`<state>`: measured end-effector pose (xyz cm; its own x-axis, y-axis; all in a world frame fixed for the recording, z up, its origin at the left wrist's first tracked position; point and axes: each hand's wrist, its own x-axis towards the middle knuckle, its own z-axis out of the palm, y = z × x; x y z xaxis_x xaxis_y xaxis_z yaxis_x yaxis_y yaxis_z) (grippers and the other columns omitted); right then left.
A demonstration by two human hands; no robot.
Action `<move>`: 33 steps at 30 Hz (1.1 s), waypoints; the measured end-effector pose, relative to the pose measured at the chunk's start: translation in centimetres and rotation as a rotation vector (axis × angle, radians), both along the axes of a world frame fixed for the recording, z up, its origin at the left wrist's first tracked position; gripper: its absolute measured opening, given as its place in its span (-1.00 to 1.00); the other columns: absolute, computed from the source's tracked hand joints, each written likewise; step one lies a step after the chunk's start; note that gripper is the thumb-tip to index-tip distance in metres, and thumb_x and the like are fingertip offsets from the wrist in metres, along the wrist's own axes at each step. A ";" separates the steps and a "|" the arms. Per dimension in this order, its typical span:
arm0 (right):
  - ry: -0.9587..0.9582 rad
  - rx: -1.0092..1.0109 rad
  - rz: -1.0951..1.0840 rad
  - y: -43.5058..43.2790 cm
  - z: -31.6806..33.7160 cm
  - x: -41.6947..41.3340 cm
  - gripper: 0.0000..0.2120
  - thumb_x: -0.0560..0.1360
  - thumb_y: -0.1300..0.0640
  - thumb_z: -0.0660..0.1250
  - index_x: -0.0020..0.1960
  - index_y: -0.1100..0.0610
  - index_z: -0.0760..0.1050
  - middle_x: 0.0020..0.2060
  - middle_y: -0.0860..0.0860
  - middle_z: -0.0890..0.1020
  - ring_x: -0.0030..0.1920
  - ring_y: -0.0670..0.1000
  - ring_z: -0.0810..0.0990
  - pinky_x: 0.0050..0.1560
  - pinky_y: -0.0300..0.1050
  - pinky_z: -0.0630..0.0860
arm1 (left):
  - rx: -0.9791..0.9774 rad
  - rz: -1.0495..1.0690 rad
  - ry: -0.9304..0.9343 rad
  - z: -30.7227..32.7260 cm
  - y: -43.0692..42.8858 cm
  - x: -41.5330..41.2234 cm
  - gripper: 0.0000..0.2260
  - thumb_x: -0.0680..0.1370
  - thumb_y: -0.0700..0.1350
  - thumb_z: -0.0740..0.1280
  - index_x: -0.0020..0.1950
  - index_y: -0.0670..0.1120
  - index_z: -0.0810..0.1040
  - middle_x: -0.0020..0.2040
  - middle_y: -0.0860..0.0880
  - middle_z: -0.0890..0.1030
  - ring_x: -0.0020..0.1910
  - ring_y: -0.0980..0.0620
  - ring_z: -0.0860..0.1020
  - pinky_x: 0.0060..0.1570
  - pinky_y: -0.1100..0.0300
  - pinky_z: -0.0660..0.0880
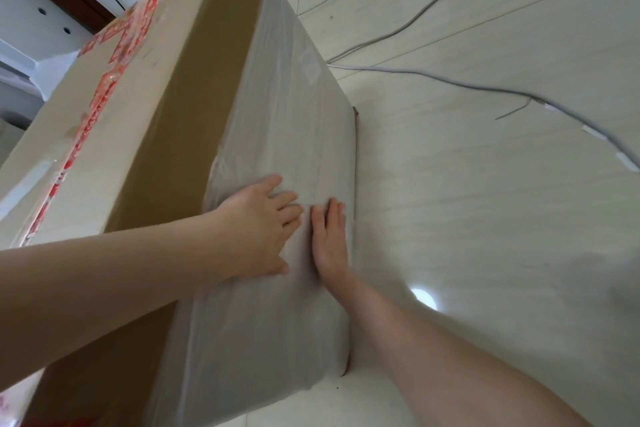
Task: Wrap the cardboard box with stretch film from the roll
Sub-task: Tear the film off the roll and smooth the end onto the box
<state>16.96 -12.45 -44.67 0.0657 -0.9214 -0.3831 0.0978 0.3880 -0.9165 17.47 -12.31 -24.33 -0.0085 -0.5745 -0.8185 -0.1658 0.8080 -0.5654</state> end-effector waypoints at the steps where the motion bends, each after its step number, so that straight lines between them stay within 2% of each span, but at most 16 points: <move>1: 0.011 0.001 0.005 -0.6 -0.3 0.0 -0.44 0.65 -0.04 -0.01 0.55 0.21 -0.02 0.55 0.10 0.01 0.55 0.01 -0.08 0.50 -0.16 -0.18 | -0.004 -0.003 -0.011 0.2 -0.5 -0.1 -0.32 0.60 0.27 -0.09 0.57 -0.14 -0.10 0.58 -0.08 -0.08 0.55 -0.04 -0.12 0.48 -0.09 -0.22; 5: 0.030 0.026 0.022 -2.7 -1.5 -0.6 -0.44 0.66 -0.04 -0.02 0.55 0.23 -0.02 0.55 0.10 0.00 0.55 0.02 -0.10 0.49 -0.16 -0.21 | -0.039 -0.015 -0.046 0.9 -2.4 -0.4 -0.34 0.61 0.26 -0.13 0.57 -0.12 -0.14 0.57 -0.06 -0.13 0.55 -0.02 -0.13 0.49 -0.09 -0.21; 12: 0.008 0.036 0.093 -6.3 -3.1 -2.4 -0.45 0.66 -0.02 -0.02 0.54 0.26 0.01 0.54 0.13 0.07 0.54 0.07 -0.02 0.49 -0.14 -0.11 | -0.127 -0.060 -0.098 1.8 -4.8 -0.6 -0.35 0.60 0.25 -0.20 0.56 -0.11 -0.20 0.57 -0.07 -0.19 0.55 -0.05 -0.18 0.47 -0.13 -0.22; 14: 0.023 0.037 0.069 -7.2 -3.1 -3.1 -0.45 0.66 -0.05 -0.01 0.54 0.24 0.06 0.53 0.17 0.10 0.54 0.12 0.02 0.51 -0.09 -0.05 | -0.164 -0.069 -0.079 1.9 -5.3 -0.8 -0.37 0.61 0.23 -0.18 0.56 -0.11 -0.17 0.57 -0.08 -0.16 0.55 -0.07 -0.15 0.48 -0.13 -0.18; 18: 0.098 0.059 -0.056 -7.5 -2.4 -4.2 -0.43 0.65 -0.09 -0.01 0.56 0.15 -0.03 0.55 0.13 -0.01 0.55 0.07 -0.05 0.49 -0.10 -0.06 | -0.234 -0.108 0.036 2.4 -5.7 -1.6 -0.43 0.65 0.12 -0.14 0.56 -0.17 -0.10 0.57 -0.13 -0.08 0.55 -0.09 -0.10 0.50 -0.10 -0.10; 24: 0.051 -0.031 -0.059 -5.0 -0.3 -4.3 -0.39 0.64 -0.09 -0.01 0.55 0.20 -0.09 0.56 0.09 -0.06 0.55 0.00 -0.11 0.50 -0.16 -0.13 | -0.115 -0.087 0.102 0.8 -1.7 -2.1 -0.46 0.66 0.05 -0.13 0.55 -0.19 -0.18 0.57 -0.15 -0.14 0.55 -0.09 -0.16 0.46 -0.11 -0.21; 28: 0.064 -0.087 -0.079 -2.7 1.6 -4.9 -0.43 0.65 -0.01 0.02 0.55 0.21 -0.05 0.55 0.09 -0.01 0.55 0.00 -0.04 0.51 -0.17 -0.08 | -0.063 -0.034 0.113 0.2 0.3 -1.7 -0.45 0.65 0.03 -0.13 0.54 -0.22 -0.19 0.56 -0.18 -0.15 0.55 -0.09 -0.16 0.46 -0.12 -0.23; 31: 0.071 -0.201 -0.056 1.1 2.7 -3.7 -0.50 0.65 0.14 0.05 0.53 0.25 0.01 0.54 0.11 0.06 0.55 0.01 0.01 0.45 -0.32 -0.11 | -0.026 0.024 0.128 -0.6 1.9 -1.8 -0.46 0.66 0.02 -0.08 0.54 -0.25 -0.08 0.56 -0.20 -0.05 0.55 -0.12 -0.09 0.46 -0.12 -0.18; 33: 0.077 -0.242 -0.035 3.3 3.0 -2.5 -0.51 0.65 0.15 0.03 0.53 0.25 0.02 0.53 0.10 0.08 0.54 0.01 0.03 0.38 -0.43 -0.12 | -0.006 0.060 0.112 -1.1 2.8 -1.9 -0.46 0.66 0.01 -0.04 0.53 -0.29 -0.03 0.55 -0.23 0.01 0.54 -0.16 -0.05 0.46 -0.12 -0.14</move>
<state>14.43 -9.13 -41.67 0.0116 -0.9880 -0.1539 0.0333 0.1542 -0.9875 15.61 -9.54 -25.42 -0.0649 -0.5813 -0.8111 -0.2757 0.7916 -0.5453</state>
